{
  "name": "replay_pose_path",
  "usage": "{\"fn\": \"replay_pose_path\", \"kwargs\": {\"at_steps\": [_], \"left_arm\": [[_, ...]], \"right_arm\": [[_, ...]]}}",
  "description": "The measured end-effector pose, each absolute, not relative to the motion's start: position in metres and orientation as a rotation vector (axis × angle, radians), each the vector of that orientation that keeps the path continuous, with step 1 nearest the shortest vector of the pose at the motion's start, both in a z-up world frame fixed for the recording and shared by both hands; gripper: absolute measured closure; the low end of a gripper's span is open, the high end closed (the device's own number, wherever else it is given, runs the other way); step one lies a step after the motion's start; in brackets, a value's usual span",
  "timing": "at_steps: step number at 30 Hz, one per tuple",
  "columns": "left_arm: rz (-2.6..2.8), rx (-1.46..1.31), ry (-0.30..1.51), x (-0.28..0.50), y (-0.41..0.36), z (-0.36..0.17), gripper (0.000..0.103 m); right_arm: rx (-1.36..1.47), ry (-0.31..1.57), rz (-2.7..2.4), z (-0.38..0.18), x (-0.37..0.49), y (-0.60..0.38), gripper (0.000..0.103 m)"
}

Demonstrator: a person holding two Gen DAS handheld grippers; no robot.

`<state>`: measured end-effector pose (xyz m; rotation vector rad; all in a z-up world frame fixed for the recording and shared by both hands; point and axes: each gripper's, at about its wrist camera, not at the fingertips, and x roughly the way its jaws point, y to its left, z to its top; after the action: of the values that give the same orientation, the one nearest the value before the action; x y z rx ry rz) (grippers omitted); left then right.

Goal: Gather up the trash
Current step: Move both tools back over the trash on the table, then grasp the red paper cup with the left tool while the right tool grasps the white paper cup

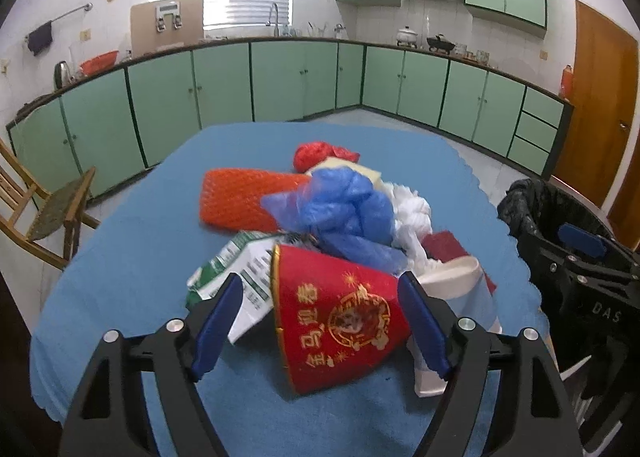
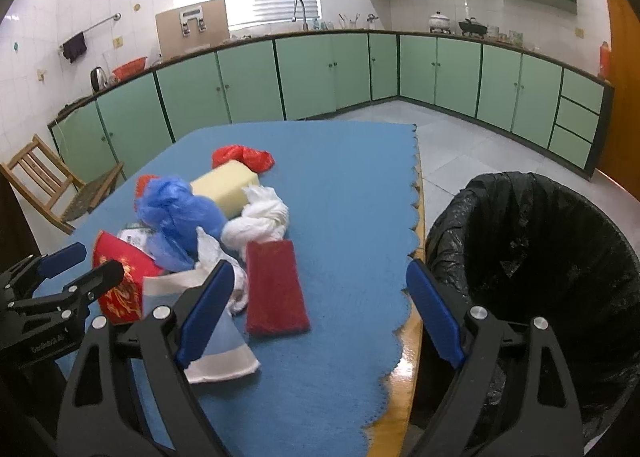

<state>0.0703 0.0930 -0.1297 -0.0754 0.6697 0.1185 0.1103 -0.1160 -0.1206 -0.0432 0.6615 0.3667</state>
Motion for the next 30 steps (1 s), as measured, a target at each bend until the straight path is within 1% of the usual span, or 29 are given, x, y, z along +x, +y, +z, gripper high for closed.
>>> {"fn": "replay_pose_path", "kwargs": {"at_steps": [6,9,16,20,21,22,23,24,25,26,28,29,30], "left_arm": [[0.093,-0.082,0.708,0.077,0.085,-0.146,0.022],[0.099,-0.071,0.722,0.079,0.081,-0.152,0.017],[0.105,-0.069,0.724,0.085,0.08,-0.157,0.009],[0.094,-0.065,0.726,0.088,0.08,-0.158,0.01],[0.089,-0.072,0.72,0.086,0.081,-0.157,0.017],[0.085,-0.071,0.717,0.085,0.082,-0.156,0.028],[0.086,-0.061,0.717,0.084,0.081,-0.155,0.033],[0.075,-0.056,0.715,0.084,0.082,-0.153,0.043],[0.067,-0.058,0.714,0.083,0.082,-0.152,0.051],[0.061,-0.061,0.711,0.082,0.083,-0.151,0.054],[0.046,-0.068,0.704,0.08,0.084,-0.147,0.064],[0.044,-0.069,0.701,0.078,0.085,-0.145,0.066],[0.044,-0.069,0.697,0.077,0.084,-0.144,0.07]], "right_arm": [[-0.057,0.678,0.358,-0.126,0.116,-0.121,0.018],[-0.061,0.681,0.358,-0.127,0.117,-0.122,0.018],[-0.066,0.695,0.364,-0.131,0.12,-0.121,0.018],[-0.072,0.693,0.364,-0.13,0.119,-0.121,0.018],[-0.071,0.691,0.364,-0.129,0.119,-0.121,0.018],[-0.07,0.69,0.363,-0.128,0.119,-0.122,0.018],[-0.068,0.689,0.363,-0.128,0.119,-0.122,0.018],[-0.065,0.689,0.364,-0.128,0.118,-0.122,0.018],[-0.064,0.689,0.366,-0.127,0.118,-0.121,0.018],[-0.064,0.688,0.369,-0.126,0.118,-0.12,0.018],[-0.068,0.685,0.381,-0.125,0.115,-0.117,0.018],[-0.07,0.685,0.387,-0.124,0.114,-0.115,0.018],[-0.072,0.685,0.396,-0.124,0.113,-0.113,0.018]]}}
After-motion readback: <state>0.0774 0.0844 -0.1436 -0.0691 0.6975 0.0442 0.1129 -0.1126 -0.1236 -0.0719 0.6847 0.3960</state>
